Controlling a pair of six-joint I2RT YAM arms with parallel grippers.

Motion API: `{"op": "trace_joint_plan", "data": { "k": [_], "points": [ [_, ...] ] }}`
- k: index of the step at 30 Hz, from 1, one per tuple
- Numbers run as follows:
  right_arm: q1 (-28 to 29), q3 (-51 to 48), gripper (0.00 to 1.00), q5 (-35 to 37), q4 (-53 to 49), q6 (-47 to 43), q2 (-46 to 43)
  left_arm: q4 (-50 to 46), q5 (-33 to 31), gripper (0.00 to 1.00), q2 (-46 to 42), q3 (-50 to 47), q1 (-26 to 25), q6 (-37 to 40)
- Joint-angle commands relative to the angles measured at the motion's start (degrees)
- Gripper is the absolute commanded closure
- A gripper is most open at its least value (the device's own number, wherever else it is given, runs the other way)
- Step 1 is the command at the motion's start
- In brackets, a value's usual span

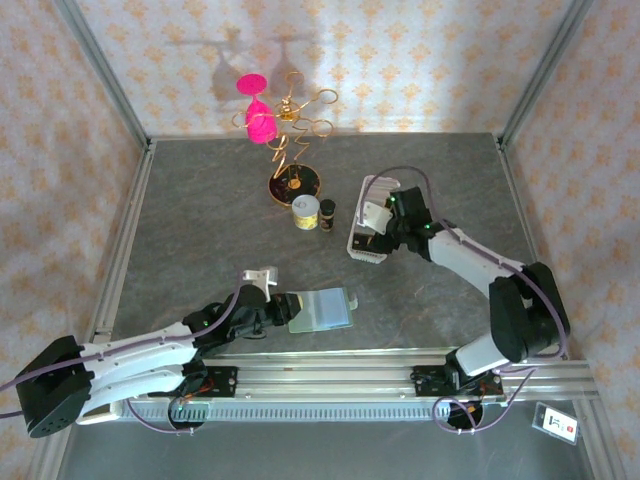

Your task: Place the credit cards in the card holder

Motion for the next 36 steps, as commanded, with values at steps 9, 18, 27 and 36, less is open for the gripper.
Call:
{"op": "trace_joint_plan", "data": {
  "k": [9,18,27,36],
  "points": [
    [-0.02,9.31,0.12,-3.74,-6.96,-7.85,8.46,3.95,2.0,0.77,0.06,-2.65,0.19,-0.63],
    [-0.01,8.2,0.06,-3.64,-5.95,-9.1,9.43,4.36,1.65,0.76,0.24,-2.65,0.18,-0.84],
    [0.2,7.95,0.09,-1.46,-4.74,-10.85,11.46,4.21,1.56,0.76,0.5,-2.38,0.16,-0.68],
    [0.46,7.11,0.22,0.19,-3.46,-12.32,12.09,3.54,1.56,0.77,0.7,-2.21,0.15,-0.5]
  ]
}}
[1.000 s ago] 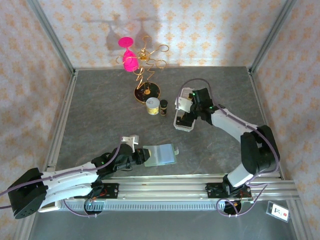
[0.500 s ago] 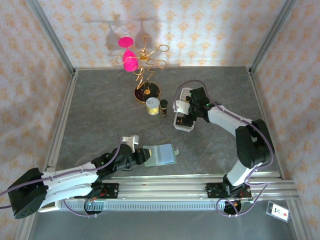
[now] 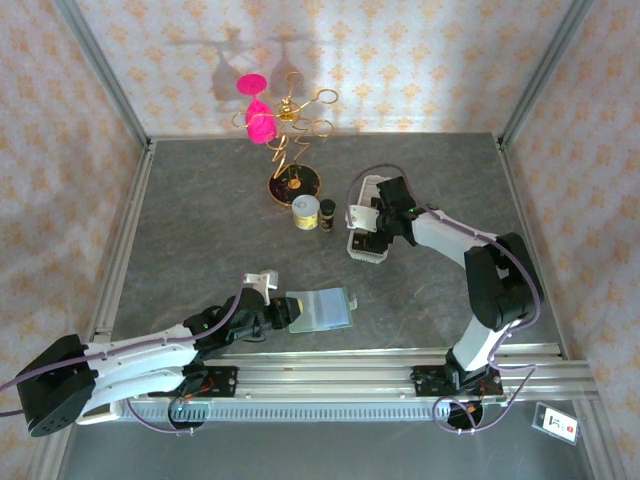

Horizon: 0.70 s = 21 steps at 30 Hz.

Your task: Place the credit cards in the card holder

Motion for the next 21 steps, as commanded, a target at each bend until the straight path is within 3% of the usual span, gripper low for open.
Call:
{"op": "trace_joint_plan", "data": {
  "k": [1,21],
  "points": [
    [0.33,-0.49,0.25,1.67,0.91,-1.13,0.7,0.86,0.23,0.77,-0.02,-0.22,0.14,-0.53],
    [0.36,-0.82,0.62,2.54,-0.45,-1.84,-1.75,2.45,0.7,0.79,-0.71,-1.58,0.13,-1.6]
  ]
}}
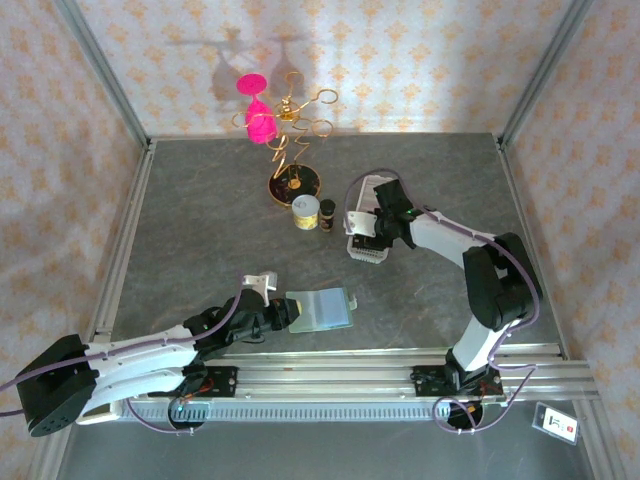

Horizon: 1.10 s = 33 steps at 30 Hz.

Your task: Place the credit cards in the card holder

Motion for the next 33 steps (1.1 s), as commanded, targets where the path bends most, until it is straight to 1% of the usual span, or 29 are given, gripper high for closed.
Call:
{"op": "trace_joint_plan", "data": {
  "k": [1,5,8,16,21,23,33],
  "points": [
    [-0.45,-0.62,0.65,2.65,1.64,-0.22,-2.04,2.37,0.69,0.79,-0.68,-0.84,0.13,-0.42],
    [-0.5,-1.05,0.75,2.71,1.54,-0.21,-2.43,2.38,0.78,0.8,-0.68,-0.67,0.19,-0.38],
    [-0.49,-1.07,0.77,2.86,1.49,-0.13,-2.88,2.7,0.96,0.8,-0.52,-0.83,0.2,-0.46],
    [-0.49,-1.82,0.78,3.35,2.03,-0.21,-4.47,3.87,1.67,0.81,0.5,-0.61,0.12,-0.81],
    [-0.5,-2.03,0.84,3.09,2.42,-0.13,-4.71,4.37,1.75,0.81,1.37,-0.22,0.19,-0.65],
    [-0.5,-2.04,0.89,3.0,2.23,0.04,-4.58,4.63,1.92,0.81,1.77,-0.22,0.16,-0.64],
    [-0.47,-1.51,0.94,2.31,1.69,0.78,-5.34,4.48,2.13,0.82,1.44,-0.74,0.09,-1.11]
  ]
}}
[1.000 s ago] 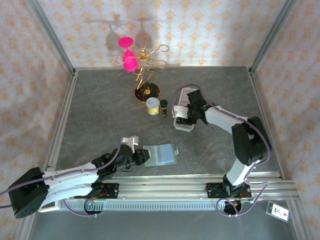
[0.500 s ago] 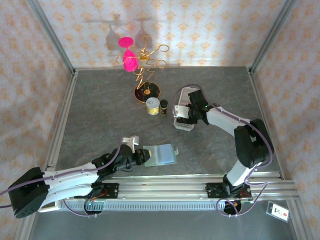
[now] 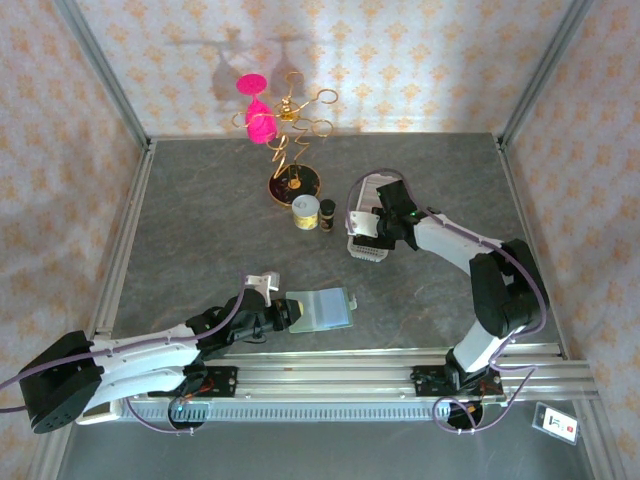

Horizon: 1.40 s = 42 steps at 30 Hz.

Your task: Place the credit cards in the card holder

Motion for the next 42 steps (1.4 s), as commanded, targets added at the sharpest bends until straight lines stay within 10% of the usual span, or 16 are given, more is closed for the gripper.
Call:
{"op": "trace_joint_plan", "data": {
  "k": [1,33,42],
  "points": [
    [-0.48,0.01,0.94,1.73,1.86,0.76,-2.42,1.55,0.4,0.82,-0.49,-0.55,0.08,-0.77],
    [-0.43,-2.85,1.0,-5.07,-3.76,8.23,-12.99,-2.36,-0.41,0.7,-1.81,0.24,0.02,-0.82],
    [-0.43,-7.43,1.0,-15.27,2.76,31.79,-27.81,-5.45,0.02,0.7,-2.6,2.06,-0.12,-0.39]
  ]
}}
